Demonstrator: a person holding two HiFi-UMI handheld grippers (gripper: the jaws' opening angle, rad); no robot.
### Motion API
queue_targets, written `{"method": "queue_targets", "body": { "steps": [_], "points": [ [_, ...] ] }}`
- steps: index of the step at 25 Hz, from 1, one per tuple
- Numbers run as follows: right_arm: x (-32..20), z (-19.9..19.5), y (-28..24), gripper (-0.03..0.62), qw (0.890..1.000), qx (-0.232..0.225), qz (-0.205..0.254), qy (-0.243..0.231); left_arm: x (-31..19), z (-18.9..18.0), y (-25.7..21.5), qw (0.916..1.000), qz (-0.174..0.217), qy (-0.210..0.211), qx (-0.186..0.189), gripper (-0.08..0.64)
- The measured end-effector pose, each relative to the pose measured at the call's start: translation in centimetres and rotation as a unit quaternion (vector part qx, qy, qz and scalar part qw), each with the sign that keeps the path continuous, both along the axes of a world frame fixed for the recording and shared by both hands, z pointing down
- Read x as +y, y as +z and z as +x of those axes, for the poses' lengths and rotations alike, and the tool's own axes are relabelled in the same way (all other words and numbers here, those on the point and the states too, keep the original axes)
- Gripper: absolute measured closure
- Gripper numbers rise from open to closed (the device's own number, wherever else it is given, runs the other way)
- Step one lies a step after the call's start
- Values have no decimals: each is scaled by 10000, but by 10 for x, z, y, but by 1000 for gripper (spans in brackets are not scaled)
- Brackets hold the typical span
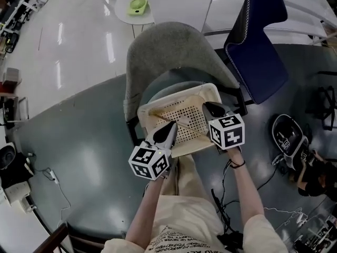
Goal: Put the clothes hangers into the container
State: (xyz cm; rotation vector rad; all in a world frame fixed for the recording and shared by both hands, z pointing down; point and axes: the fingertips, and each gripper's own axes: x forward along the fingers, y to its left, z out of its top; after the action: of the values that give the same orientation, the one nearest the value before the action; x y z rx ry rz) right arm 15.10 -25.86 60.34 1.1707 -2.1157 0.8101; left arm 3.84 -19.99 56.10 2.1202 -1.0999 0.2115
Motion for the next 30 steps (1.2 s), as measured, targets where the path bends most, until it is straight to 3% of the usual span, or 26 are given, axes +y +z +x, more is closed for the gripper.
{"method": "queue_targets", "body": {
  "steps": [10, 21, 30],
  "points": [
    [33, 2, -87, 588, 9964, -604, 580, 109, -5, -4, -78, 9964, 752, 388, 9, 534],
    [52, -3, -169, 588, 9865, -1084, 1216, 181, 1, 6, -146, 9859, 1423, 886, -36, 535],
    [60, -5, -222, 589, 9723, -1598, 1647, 455, -1, -11, -186, 9789, 1856, 852, -68, 535]
  ]
}}
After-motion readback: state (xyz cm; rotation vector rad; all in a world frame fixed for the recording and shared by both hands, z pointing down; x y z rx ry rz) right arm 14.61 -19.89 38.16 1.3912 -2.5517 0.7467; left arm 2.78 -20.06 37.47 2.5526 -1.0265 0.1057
